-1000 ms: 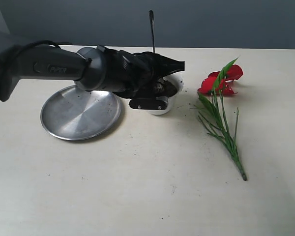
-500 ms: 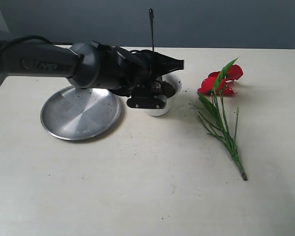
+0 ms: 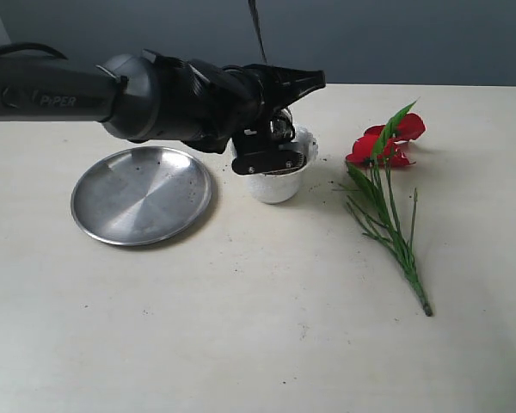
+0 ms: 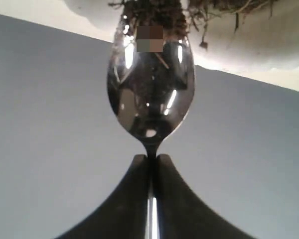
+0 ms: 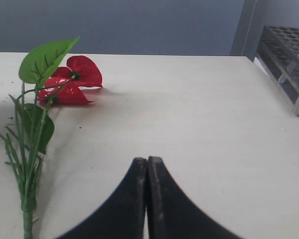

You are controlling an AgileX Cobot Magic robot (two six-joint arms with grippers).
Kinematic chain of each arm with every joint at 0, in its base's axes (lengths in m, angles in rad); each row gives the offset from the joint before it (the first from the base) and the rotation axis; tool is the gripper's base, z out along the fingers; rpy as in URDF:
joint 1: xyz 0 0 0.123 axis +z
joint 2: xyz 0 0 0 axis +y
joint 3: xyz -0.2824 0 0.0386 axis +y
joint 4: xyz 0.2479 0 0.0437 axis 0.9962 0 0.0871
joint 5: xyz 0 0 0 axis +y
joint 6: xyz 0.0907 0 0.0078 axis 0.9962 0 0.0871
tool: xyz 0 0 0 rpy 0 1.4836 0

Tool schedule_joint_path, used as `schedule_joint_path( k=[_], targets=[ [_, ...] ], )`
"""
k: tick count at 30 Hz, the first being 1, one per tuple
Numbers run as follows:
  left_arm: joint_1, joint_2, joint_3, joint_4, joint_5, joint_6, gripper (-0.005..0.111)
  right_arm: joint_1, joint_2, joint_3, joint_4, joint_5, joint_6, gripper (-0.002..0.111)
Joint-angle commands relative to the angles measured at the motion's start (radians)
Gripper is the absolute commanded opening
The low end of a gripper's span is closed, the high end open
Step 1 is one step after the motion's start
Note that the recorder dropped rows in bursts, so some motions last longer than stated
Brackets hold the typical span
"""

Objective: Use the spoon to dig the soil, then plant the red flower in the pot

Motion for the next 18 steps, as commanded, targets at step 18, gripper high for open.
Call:
schedule_joint_path(
  k=[18],
  targets=[
    [0.000,-0.012,-0.007,-0.117,0.137,-0.382,0.000,-0.003,-0.003,0.005,0.000,-0.012,-0.001,0.000]
  ],
)
